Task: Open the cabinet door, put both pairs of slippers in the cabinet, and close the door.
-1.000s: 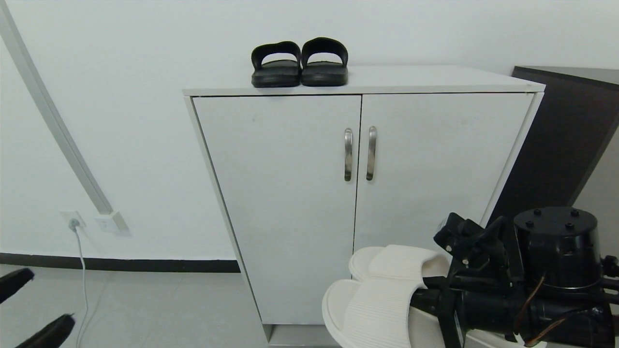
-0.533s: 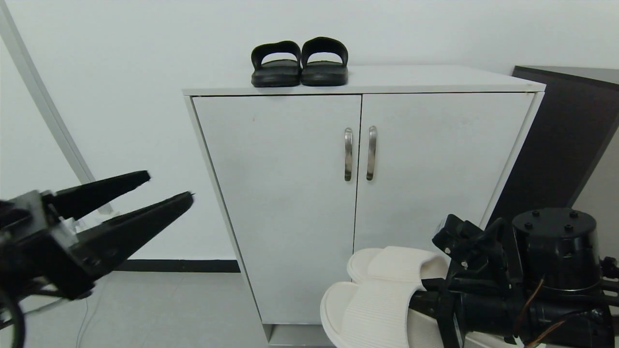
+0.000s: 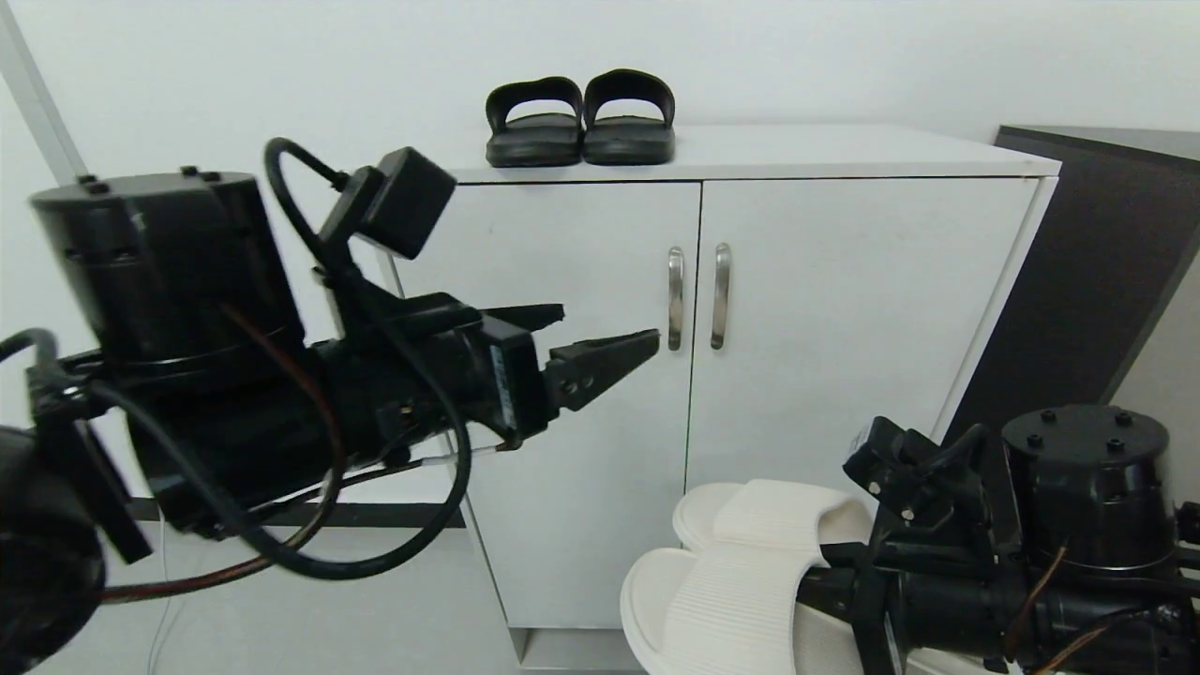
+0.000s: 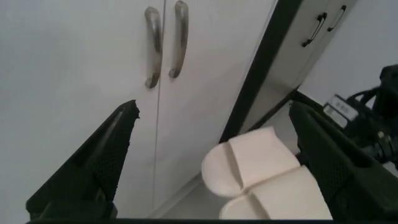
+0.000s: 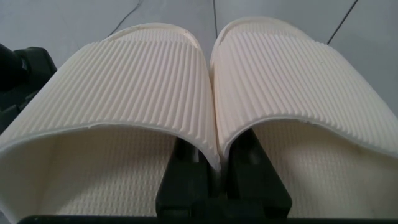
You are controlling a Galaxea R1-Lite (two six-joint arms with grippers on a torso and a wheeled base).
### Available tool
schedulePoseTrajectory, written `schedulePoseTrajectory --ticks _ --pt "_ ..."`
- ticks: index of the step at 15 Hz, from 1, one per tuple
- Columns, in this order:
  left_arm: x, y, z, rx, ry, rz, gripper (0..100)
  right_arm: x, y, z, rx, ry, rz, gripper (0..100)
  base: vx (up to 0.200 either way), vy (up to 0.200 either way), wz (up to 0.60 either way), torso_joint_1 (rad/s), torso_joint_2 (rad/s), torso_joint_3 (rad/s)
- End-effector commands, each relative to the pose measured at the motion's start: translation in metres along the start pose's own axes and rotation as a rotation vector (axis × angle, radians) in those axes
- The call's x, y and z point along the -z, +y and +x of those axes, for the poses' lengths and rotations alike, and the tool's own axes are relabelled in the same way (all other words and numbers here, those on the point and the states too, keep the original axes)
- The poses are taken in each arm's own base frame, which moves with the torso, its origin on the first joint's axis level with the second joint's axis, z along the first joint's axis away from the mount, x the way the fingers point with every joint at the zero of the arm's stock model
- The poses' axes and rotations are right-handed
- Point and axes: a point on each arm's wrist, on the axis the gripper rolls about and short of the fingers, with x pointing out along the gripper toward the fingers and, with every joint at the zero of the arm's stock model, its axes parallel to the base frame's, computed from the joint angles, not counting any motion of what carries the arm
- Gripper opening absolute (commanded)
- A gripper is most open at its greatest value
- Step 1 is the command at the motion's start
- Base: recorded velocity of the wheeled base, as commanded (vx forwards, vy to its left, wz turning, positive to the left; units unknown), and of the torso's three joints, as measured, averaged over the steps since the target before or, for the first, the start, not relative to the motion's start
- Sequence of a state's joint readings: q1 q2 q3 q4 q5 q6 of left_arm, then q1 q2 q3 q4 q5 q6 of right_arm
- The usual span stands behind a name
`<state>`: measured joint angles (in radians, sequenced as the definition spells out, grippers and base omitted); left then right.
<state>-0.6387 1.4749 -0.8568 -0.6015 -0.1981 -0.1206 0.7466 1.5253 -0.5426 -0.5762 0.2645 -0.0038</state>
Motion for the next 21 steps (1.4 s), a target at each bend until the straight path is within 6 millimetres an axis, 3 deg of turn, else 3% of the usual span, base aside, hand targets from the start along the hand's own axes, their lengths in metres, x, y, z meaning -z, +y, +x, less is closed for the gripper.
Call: schedulePoseTrajectory --ticks 1,7,10,14,21 --pt "0.012 0.003 0.046 0.047 0.053 -0.013 100 0.002 -0.001 0.001 0.0 0.007 0.002 0 0.0 0.0 0.0 0.0 0.0 0.0" --pt "-0.003 0.002 0.077 0.291 0.046 -0.154 100 0.006 -0.004 0.002 0.01 0.022 0.011 0 0.0 0.0 0.0 0.0 0.0 0.0" --pt "-0.012 0.0 0.082 0.392 0.048 -0.211 100 0.006 -0.004 0.002 0.01 0.027 0.012 0 0.0 0.0 0.0 0.0 0.0 0.0" --pt "-0.017 0.003 0.103 0.365 0.069 -0.222 100 0.008 -0.005 0.006 0.01 0.036 0.015 0 0.0 0.0 0.0 0.0 0.0 0.0" --pt "-0.022 0.004 0.119 0.204 0.109 -0.242 100 0.007 -0.006 0.005 0.014 0.02 0.012 0 0.0 0.0 0.0 0.0 0.0 0.0"
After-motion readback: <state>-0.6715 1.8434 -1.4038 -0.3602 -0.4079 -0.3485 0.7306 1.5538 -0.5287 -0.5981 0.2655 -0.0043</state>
